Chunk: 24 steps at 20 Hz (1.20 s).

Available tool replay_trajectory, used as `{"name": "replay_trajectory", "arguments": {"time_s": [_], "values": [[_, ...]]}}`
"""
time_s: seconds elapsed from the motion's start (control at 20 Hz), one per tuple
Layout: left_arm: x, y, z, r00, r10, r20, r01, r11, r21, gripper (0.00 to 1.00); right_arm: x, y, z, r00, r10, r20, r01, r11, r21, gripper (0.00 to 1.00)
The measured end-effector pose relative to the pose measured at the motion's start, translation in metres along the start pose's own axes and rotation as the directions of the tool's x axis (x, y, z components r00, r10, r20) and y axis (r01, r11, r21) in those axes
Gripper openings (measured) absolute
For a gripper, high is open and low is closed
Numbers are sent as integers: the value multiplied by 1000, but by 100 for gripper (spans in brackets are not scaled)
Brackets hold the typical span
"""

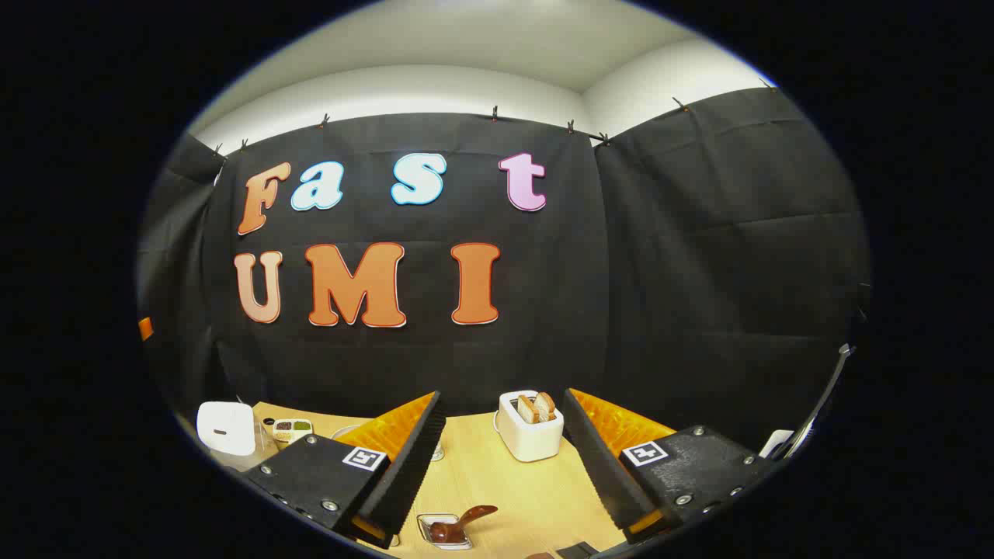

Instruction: Close the left gripper, press the button to open the rice cooker; take a wooden spoon from the chopstick holder with the right hand, scoop a spoonful of rice and pour it into the rice cooker, then put the wooden spoon back into the chopstick holder.

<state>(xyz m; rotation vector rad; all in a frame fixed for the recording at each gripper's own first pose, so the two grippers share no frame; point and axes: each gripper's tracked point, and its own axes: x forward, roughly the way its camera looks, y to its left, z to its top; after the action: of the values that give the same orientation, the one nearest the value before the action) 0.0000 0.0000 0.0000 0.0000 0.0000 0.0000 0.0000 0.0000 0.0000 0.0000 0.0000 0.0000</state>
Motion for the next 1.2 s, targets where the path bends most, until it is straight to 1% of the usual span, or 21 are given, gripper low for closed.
{"name": "replay_trajectory", "arguments": {"time_s": [0.25,0.45,0.8,1.05,1.2], "values": [[0,7,-1,999,28,-18,-28,1000,-9,100,2,-4,-2,1000,-3,-13,3,1000,-2,95],[-1,4,1,1000,19,-15,-20,999,-34,100,2,-7,2,1000,-11,-7,11,1000,-15,95],[1,17,-2,998,46,-32,-47,999,-22,100,2,-1,-4,1000,6,-29,-6,1000,-13,95],[4,21,-7,997,55,-47,-56,998,-14,100,6,0,-1,1000,1,-23,-2,1000,-19,95],[10,25,-14,996,65,-63,-66,998,-10,100,6,5,-1,1000,11,-26,-12,1000,-15,95]]}}
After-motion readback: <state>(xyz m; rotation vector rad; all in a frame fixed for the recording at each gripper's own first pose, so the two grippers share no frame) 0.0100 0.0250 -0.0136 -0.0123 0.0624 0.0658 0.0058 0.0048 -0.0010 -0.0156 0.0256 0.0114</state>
